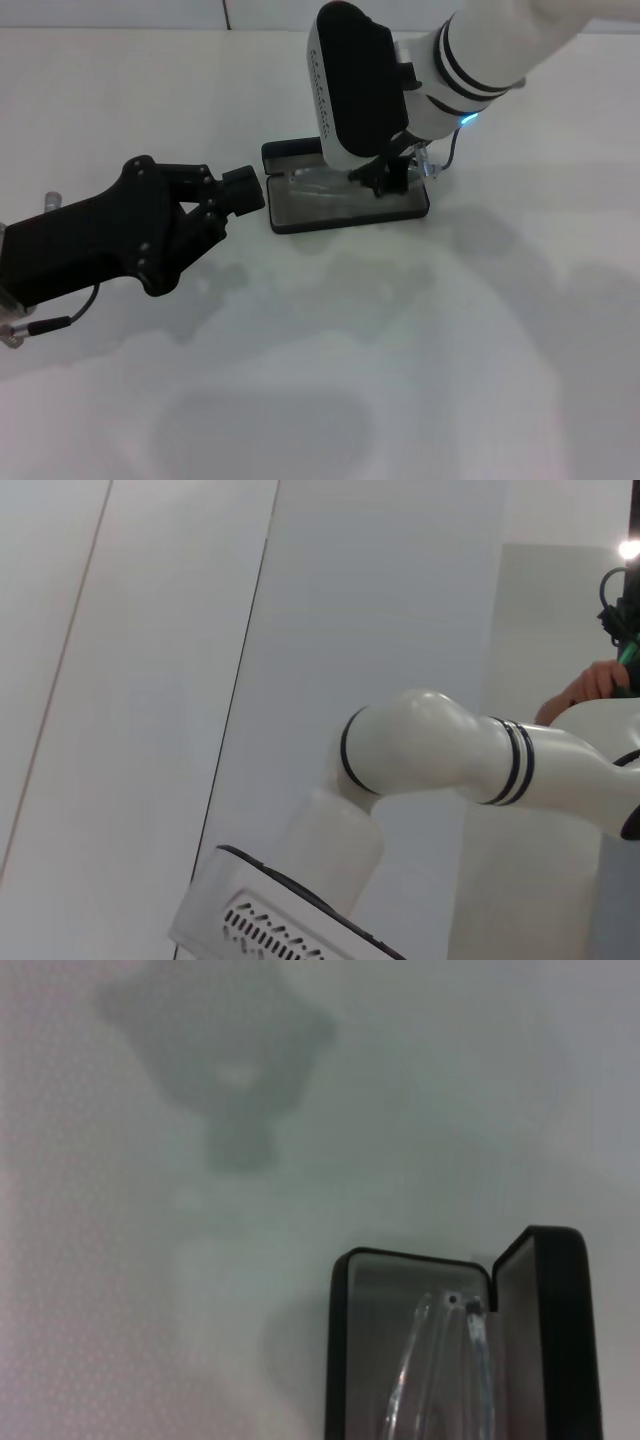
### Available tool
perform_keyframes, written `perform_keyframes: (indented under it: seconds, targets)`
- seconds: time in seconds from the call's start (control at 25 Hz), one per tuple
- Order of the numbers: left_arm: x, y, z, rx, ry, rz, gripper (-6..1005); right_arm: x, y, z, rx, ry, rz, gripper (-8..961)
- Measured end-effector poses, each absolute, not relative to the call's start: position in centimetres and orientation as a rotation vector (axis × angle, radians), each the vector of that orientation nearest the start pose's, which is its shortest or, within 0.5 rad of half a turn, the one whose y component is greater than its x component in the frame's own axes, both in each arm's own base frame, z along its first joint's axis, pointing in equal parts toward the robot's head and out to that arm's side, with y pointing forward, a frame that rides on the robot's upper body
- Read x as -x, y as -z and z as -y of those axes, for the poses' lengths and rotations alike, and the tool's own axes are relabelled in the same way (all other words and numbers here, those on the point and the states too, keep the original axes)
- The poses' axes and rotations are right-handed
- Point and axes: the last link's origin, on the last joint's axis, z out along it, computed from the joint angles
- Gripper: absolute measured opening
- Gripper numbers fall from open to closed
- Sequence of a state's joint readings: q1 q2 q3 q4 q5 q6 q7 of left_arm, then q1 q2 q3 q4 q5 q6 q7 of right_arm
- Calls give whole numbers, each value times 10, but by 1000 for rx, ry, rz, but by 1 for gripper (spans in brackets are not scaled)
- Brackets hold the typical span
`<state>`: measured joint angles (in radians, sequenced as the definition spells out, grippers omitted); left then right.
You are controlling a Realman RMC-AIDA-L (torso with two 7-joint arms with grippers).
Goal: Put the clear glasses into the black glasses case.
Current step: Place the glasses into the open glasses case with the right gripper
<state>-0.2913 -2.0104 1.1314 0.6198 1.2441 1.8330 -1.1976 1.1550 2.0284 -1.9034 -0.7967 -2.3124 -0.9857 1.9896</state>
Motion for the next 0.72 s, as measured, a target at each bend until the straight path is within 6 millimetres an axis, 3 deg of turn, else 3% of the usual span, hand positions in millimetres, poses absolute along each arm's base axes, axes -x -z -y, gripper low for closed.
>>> perform_keyframes:
  seconds: [0.72]
  targets:
    - [244, -24, -261, 2589, 1405, 372, 67, -64, 113, -413, 2730, 639, 621, 72]
